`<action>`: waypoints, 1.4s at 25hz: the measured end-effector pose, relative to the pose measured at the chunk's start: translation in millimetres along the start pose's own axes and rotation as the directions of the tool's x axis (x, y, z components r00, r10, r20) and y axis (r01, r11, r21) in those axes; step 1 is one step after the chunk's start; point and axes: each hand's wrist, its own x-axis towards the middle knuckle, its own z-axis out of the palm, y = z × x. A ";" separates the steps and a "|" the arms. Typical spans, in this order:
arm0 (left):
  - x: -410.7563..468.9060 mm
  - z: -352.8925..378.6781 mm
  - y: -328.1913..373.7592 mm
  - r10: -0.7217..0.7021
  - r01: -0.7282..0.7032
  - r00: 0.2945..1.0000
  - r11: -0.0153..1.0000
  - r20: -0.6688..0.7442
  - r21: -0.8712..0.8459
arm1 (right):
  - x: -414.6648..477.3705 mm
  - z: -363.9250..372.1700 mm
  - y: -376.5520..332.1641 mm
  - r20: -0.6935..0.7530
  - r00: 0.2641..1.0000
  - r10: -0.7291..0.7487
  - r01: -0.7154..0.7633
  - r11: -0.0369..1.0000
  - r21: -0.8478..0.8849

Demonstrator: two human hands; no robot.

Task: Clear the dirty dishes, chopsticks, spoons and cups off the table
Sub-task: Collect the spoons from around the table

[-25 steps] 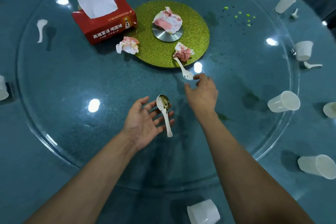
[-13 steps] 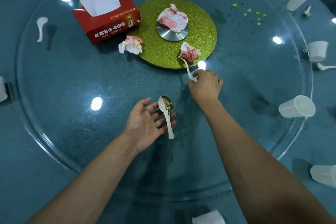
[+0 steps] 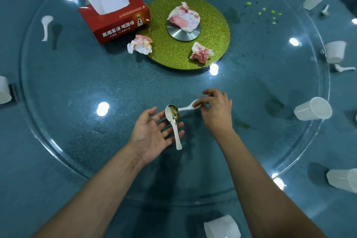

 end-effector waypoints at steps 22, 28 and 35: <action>-16.1 -17.6 -5.5 0.010 -0.010 1.000 1.000 -0.013 0.005 | -30.9 20.7 -53.8 -0.065 0.947 0.314 -0.316 0.948 -0.027; -29.9 -28.9 -7.2 0.018 -0.018 1.000 1.000 -0.020 -0.013 | -50.4 11.2 -59.9 -0.027 0.956 0.293 -0.293 0.956 0.013; -71.2 -34.7 -26.0 0.046 -0.046 0.999 0.999 0.008 0.009 | -127.5 -17.5 -97.4 -0.004 0.972 0.236 -0.233 0.963 0.139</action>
